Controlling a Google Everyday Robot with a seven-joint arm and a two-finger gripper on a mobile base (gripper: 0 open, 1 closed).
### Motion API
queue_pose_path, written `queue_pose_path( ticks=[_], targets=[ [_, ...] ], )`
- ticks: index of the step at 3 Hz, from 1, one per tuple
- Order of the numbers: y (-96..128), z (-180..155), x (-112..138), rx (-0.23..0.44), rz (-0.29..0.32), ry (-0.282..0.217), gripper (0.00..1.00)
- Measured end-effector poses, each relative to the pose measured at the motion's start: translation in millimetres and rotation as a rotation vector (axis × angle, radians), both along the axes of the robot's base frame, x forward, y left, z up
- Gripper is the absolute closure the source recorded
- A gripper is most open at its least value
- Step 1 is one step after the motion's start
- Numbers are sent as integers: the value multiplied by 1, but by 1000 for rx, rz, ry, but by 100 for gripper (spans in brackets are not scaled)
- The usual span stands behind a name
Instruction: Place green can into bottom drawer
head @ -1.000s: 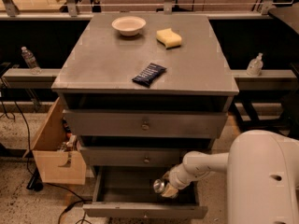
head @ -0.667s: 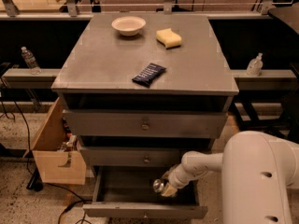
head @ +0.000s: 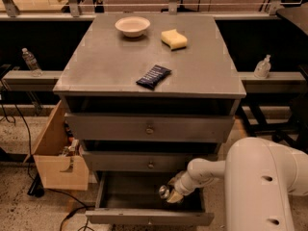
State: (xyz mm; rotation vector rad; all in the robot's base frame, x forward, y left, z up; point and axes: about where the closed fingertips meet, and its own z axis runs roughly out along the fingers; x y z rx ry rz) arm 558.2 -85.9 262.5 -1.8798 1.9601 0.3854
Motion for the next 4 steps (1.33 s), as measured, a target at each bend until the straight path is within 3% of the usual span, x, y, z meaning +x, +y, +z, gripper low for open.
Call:
queue_pose_path(
  ticks=[3, 4],
  targets=[
    [-3, -20, 11, 10, -74, 2, 100],
    [-2, -21, 9, 11, -72, 6, 76]
  ],
)
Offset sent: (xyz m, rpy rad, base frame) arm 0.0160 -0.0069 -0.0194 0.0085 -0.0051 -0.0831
